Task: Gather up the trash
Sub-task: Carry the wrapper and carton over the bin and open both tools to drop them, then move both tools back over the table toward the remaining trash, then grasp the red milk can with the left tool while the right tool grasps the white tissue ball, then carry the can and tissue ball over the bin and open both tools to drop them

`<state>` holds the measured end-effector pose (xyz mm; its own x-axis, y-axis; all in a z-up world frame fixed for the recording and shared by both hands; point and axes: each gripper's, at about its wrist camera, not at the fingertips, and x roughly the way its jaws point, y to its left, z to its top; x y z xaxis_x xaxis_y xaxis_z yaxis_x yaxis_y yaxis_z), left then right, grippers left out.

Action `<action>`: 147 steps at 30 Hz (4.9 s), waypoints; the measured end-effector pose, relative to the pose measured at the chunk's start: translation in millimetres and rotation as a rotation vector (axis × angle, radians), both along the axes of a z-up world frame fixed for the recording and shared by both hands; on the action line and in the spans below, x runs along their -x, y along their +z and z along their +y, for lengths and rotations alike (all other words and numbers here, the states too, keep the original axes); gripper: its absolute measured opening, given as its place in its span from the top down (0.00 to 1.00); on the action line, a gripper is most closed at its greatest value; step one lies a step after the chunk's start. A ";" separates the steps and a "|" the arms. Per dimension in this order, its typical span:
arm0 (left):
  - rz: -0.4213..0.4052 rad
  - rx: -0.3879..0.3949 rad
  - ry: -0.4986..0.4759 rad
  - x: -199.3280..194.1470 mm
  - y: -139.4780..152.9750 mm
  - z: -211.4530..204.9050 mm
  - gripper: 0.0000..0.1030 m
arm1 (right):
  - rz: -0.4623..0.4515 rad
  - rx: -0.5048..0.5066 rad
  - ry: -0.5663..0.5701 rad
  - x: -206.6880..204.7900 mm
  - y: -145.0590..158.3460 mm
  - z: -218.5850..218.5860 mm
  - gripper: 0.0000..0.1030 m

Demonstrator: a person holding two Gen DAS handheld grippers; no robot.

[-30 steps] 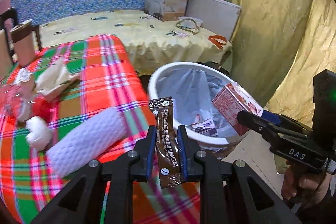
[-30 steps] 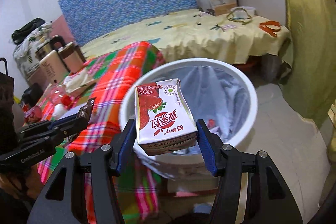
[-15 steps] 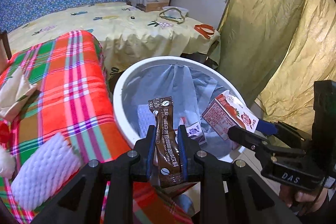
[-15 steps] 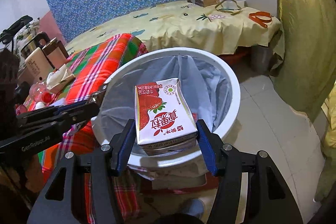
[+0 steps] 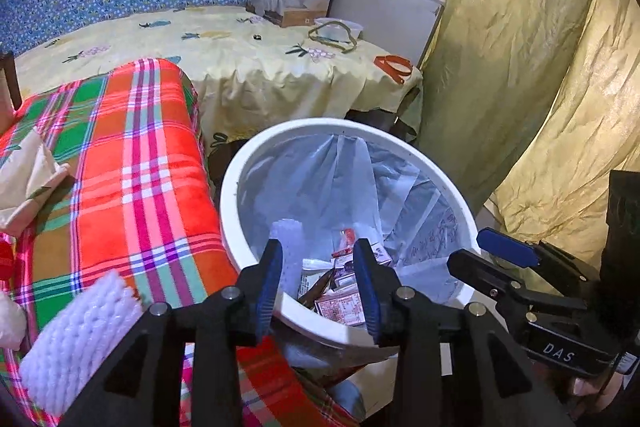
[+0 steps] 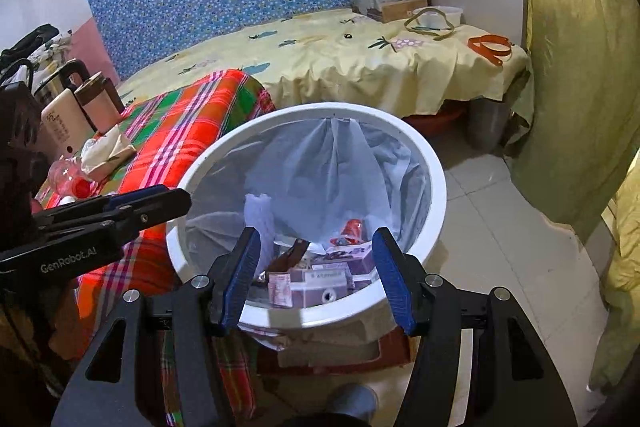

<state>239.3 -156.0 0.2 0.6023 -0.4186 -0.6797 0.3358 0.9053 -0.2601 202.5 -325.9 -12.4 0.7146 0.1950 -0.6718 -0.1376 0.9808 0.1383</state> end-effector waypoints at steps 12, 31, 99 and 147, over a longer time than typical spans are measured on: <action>-0.069 0.002 0.052 39.5 19.2 26.3 0.63 | -0.050 -0.025 0.018 27.0 14.9 12.4 0.42; -0.137 -0.029 0.184 104.9 31.4 74.4 0.63 | -0.111 -0.053 0.164 63.1 31.8 56.4 0.42; -0.147 -0.243 0.482 82.2 1.1 383.8 0.36 | 0.079 -0.027 0.471 -11.8 -7.2 250.8 0.42; -0.099 -0.102 0.430 123.1 20.9 259.9 0.47 | -0.056 -0.138 0.435 25.3 38.2 195.6 0.73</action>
<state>116.2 104.0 21.1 0.7711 -0.0500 -0.6348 -0.0573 0.9874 -0.1473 177.3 -130.3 25.8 0.5811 0.5699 -0.5810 -0.5438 0.8030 0.2438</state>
